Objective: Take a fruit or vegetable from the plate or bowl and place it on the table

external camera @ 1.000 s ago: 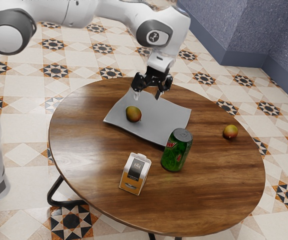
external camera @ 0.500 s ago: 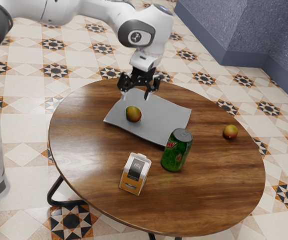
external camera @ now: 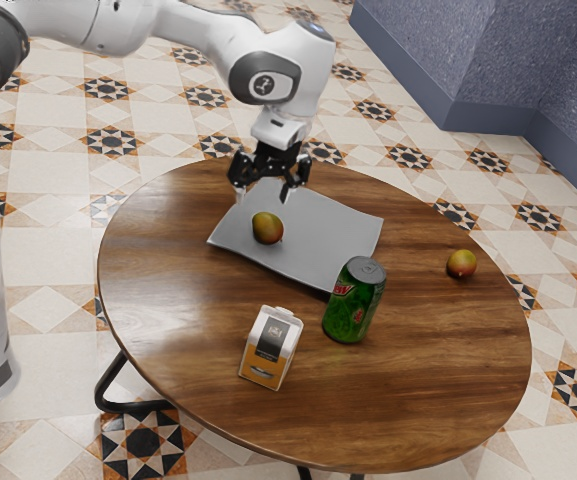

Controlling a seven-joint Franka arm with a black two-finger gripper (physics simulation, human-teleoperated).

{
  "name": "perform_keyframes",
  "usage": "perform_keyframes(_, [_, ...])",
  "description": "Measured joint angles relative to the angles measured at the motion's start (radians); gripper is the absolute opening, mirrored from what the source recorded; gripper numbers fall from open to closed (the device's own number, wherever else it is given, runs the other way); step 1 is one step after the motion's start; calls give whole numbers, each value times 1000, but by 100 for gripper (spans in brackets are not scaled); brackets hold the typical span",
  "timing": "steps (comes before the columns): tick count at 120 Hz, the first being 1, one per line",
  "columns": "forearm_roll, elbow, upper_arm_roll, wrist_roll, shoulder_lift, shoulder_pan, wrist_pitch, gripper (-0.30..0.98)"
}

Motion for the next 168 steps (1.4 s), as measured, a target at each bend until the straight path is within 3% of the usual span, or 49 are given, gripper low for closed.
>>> perform_keyframes(52, [7, 7, 0, -5, 83, 0, 129, 69])
perform_keyframes(149, [5, -39, 16, -19, 114, 6, 150, 68])
perform_keyframes(168, [2, -42, 16, -28, 110, 12, 167, 39])
